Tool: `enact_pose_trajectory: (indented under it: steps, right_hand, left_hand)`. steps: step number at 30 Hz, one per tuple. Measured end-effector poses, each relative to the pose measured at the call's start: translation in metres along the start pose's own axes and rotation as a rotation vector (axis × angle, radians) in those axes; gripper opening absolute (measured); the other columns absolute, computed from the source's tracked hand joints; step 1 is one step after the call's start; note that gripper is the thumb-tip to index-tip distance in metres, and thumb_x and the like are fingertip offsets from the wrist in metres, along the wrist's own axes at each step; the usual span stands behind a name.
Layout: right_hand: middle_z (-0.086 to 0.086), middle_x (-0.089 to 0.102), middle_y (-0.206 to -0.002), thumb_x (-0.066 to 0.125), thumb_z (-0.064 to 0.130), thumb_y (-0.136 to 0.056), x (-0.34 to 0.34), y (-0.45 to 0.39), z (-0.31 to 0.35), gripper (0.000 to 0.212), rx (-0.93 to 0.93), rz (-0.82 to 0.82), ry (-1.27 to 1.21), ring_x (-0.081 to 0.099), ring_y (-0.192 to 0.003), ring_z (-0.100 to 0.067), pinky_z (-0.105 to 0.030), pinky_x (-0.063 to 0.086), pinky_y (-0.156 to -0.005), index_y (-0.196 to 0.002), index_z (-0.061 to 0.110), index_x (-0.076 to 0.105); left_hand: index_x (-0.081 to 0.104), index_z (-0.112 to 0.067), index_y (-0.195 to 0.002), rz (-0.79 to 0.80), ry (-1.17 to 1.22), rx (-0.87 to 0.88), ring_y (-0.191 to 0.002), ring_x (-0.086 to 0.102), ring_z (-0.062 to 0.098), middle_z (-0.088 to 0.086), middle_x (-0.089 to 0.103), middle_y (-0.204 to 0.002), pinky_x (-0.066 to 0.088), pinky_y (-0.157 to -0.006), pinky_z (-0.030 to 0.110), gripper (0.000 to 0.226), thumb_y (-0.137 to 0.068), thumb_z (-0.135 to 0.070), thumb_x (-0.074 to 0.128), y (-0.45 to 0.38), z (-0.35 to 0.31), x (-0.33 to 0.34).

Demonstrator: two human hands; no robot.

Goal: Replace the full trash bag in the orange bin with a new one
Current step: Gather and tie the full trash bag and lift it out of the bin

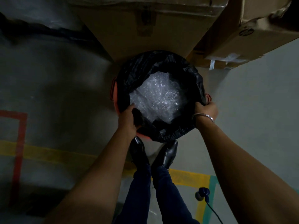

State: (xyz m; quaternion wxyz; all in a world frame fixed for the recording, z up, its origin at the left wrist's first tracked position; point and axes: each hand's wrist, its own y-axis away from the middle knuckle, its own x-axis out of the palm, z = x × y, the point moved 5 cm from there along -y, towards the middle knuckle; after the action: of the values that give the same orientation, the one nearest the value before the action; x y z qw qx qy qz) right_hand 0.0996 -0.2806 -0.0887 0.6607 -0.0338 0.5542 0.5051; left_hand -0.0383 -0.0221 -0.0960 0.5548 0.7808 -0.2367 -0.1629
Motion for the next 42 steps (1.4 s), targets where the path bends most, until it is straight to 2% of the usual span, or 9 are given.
enact_pose_trajectory:
  steps: [8, 14, 21, 25, 27, 31, 35, 39, 42]
  right_hand:
    - [-0.018, 0.067, -0.084, 0.065, 0.032, -0.072, -0.010, 0.013, -0.026, 0.029, 0.072, 0.128, 0.197, 0.059, -0.070, -0.033, -0.032, 0.048, -0.064, -0.084, 0.006, 0.063]
    - [-0.005, 0.045, -0.050, 0.061, 0.026, -0.070, -0.015, 0.022, -0.005, 0.026, -0.097, 0.009, 0.149, 0.050, -0.058, -0.030, -0.029, 0.037, -0.059, -0.055, 0.008, 0.050]
    - [0.001, 0.056, -0.072, 0.066, 0.062, -0.060, 0.001, 0.027, 0.024, 0.054, 0.183, 0.069, -0.572, 0.056, -0.064, -0.021, -0.032, 0.045, -0.063, -0.086, 0.017, 0.053]
    - [-0.001, 0.058, -0.071, 0.072, 0.046, -0.074, 0.007, 0.025, 0.039, 0.034, 0.226, 0.230, -0.510, 0.056, -0.063, -0.019, -0.027, 0.048, -0.060, -0.079, 0.014, 0.062]
    - [-0.009, 0.061, -0.078, 0.078, 0.027, -0.071, 0.007, 0.029, 0.049, 0.026, 0.021, 0.202, -0.403, 0.057, -0.073, -0.020, -0.026, 0.048, -0.064, -0.059, 0.016, 0.058]
    - [-0.011, 0.069, -0.074, 0.071, -0.004, -0.063, -0.002, 0.038, 0.062, 0.014, 0.032, 0.188, -0.786, 0.065, -0.068, -0.021, -0.030, 0.057, -0.065, -0.072, 0.005, 0.065]
    - [-0.007, 0.072, -0.086, 0.068, 0.019, -0.069, -0.007, 0.036, 0.069, 0.018, 0.242, 0.449, -1.272, 0.068, -0.081, -0.027, -0.037, 0.057, -0.075, -0.084, 0.010, 0.073]
    - [-0.009, 0.070, -0.104, 0.075, 0.031, -0.074, -0.015, 0.037, 0.068, 0.032, 0.070, 0.415, -0.919, 0.066, -0.097, -0.025, -0.036, 0.051, -0.090, -0.096, 0.008, 0.072]
    - [-0.016, 0.065, -0.088, 0.065, 0.000, -0.072, -0.021, 0.046, 0.073, 0.015, -0.119, 0.363, -0.773, 0.061, -0.080, -0.028, -0.041, 0.051, -0.077, -0.085, 0.005, 0.070]
  left_hand:
    - [0.062, -0.012, -0.113, 0.128, -0.776, -0.118, -0.092, 0.067, 0.017, 0.004, 0.070, -0.104, 0.054, -0.075, 0.031, 0.047, -0.075, -0.034, 0.076, 0.012, 0.048, -0.012]
    - [0.067, -0.012, -0.109, 0.001, -0.269, -0.059, -0.087, 0.069, 0.029, 0.008, 0.073, -0.096, 0.058, -0.079, 0.054, 0.037, -0.080, -0.034, 0.071, 0.016, 0.020, 0.006]
    - [0.060, -0.014, -0.132, -0.101, -0.022, 0.500, -0.109, 0.064, 0.018, 0.006, 0.066, -0.127, 0.053, -0.095, 0.029, 0.042, -0.092, -0.027, 0.059, 0.019, -0.059, 0.011]
    - [0.077, -0.010, -0.089, -0.210, -0.168, 0.780, -0.072, 0.063, -0.003, 0.008, 0.075, -0.088, 0.049, -0.066, 0.023, 0.019, -0.077, -0.014, 0.061, 0.043, -0.099, 0.013]
    - [0.077, -0.018, -0.072, -0.092, -0.121, 0.658, -0.066, 0.067, 0.003, -0.002, 0.075, -0.075, 0.052, -0.063, 0.024, 0.015, -0.063, -0.017, 0.065, 0.044, -0.102, 0.022]
    - [0.070, 0.000, -0.110, 0.094, -0.034, 0.304, -0.108, 0.065, 0.040, 0.022, 0.069, -0.117, 0.053, -0.092, 0.051, 0.061, -0.052, -0.021, 0.070, 0.035, -0.091, 0.034]
    - [0.068, -0.008, -0.114, 0.026, -0.105, 0.339, -0.096, 0.069, 0.030, 0.014, 0.070, -0.115, 0.058, -0.085, 0.037, 0.057, -0.067, -0.041, 0.073, 0.025, -0.086, 0.023]
    - [0.075, -0.011, -0.106, -0.283, -0.643, 0.594, -0.085, 0.069, 0.016, 0.000, 0.071, -0.091, 0.050, -0.071, 0.022, 0.049, -0.070, -0.043, 0.084, 0.025, -0.088, -0.003]
    - [0.072, 0.001, -0.109, -0.395, -0.302, 0.765, -0.091, 0.070, 0.020, 0.012, 0.072, -0.100, 0.054, -0.076, 0.025, 0.031, -0.084, -0.018, 0.075, 0.033, -0.104, -0.020]
